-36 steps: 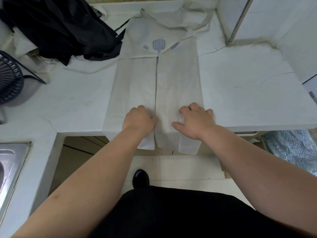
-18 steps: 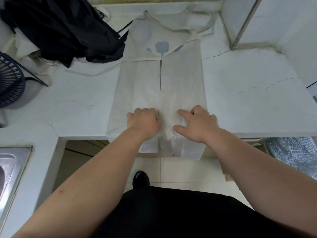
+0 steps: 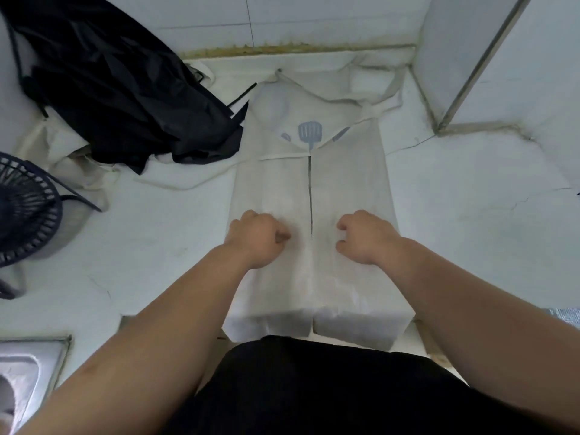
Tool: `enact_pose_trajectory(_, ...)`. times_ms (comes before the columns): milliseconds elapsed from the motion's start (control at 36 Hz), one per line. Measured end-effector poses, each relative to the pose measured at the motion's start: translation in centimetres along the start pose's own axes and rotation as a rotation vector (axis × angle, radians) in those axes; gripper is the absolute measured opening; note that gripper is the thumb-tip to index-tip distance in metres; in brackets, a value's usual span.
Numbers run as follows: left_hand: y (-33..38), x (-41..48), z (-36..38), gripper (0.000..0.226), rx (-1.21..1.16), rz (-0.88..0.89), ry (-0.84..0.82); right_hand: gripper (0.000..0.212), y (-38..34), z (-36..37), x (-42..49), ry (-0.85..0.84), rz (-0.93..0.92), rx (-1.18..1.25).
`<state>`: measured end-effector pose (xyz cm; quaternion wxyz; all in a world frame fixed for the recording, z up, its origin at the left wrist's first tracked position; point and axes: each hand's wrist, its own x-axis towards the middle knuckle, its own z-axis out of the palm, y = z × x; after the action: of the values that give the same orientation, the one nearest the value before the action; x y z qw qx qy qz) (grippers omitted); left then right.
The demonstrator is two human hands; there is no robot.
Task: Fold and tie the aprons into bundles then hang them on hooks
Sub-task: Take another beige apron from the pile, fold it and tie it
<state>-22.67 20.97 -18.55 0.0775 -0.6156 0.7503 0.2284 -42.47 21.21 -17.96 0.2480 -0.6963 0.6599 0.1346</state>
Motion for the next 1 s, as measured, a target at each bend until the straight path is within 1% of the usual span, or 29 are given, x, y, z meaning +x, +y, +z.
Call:
enact_pose_trajectory(56, -0.6, 2.0, -0.7, 0.032, -0.006, 0.049, -0.011, 0.05, -0.1, -0.4, 1.3, -0.003, 0.03, 0.047)
enact_pose_trajectory(111, -1.2, 4.3, -1.5, 0.041, -0.044, 0.091, -0.021, 0.056, -0.2, -1.1, 3.2, 0.001, 0.053, 0.041)
enact_pose_trajectory(194, -1.8, 6.7, -2.2, 0.056, 0.014, 0.085, -0.061, 0.064, -0.2, -2.0, 5.4, -0.007, 0.069, -0.007)
enact_pose_trajectory(278, -2.3, 9.3, -2.4, 0.066, 0.077, 0.062, -0.108, 0.068, -0.6, -2.3, 7.8, -0.003, 0.101, -0.02)
enact_pose_trajectory(333, -2.6, 11.2, -2.3, 0.068, 0.079, 0.044, -0.13, 0.072, -0.7, -2.4, 9.7, 0.002, 0.133, -0.022)
enact_pose_trajectory(556, -3.2, 16.7, -3.5, 0.067, 0.096, 0.059, -0.068, 0.072, -0.1, -4.0, 15.3, 0.091, 0.158, -0.022)
enact_pose_trajectory(722, -3.3, 21.3, -4.7, 0.067, 0.133, 0.082, 0.005, 0.071, 0.7, -6.2, 19.3, 0.148, 0.157, -0.046)
enact_pose_trajectory(806, -3.0, 22.5, -5.0, 0.067, 0.134, 0.095, 0.051, 0.073, 1.0, -6.6, 20.2, 0.203, 0.168, -0.054)
enact_pose_trajectory(889, -2.7, 22.5, -4.9, 0.061, 0.118, 0.092, 0.169, 0.071, 0.4, -6.8, 20.2, 0.286, 0.196, -0.094)
enact_pose_trajectory(944, -2.4, 21.6, -4.6, 0.054, 0.132, 0.117, 0.265, 0.064, -0.2, -6.6, 19.8, 0.326, 0.163, -0.087)
enact_pose_trajectory(1000, -2.3, 20.4, -4.3, 0.049, 0.094, 0.119, 0.313, 0.058, -0.4, -6.4, 19.0, 0.318, 0.111, -0.022)
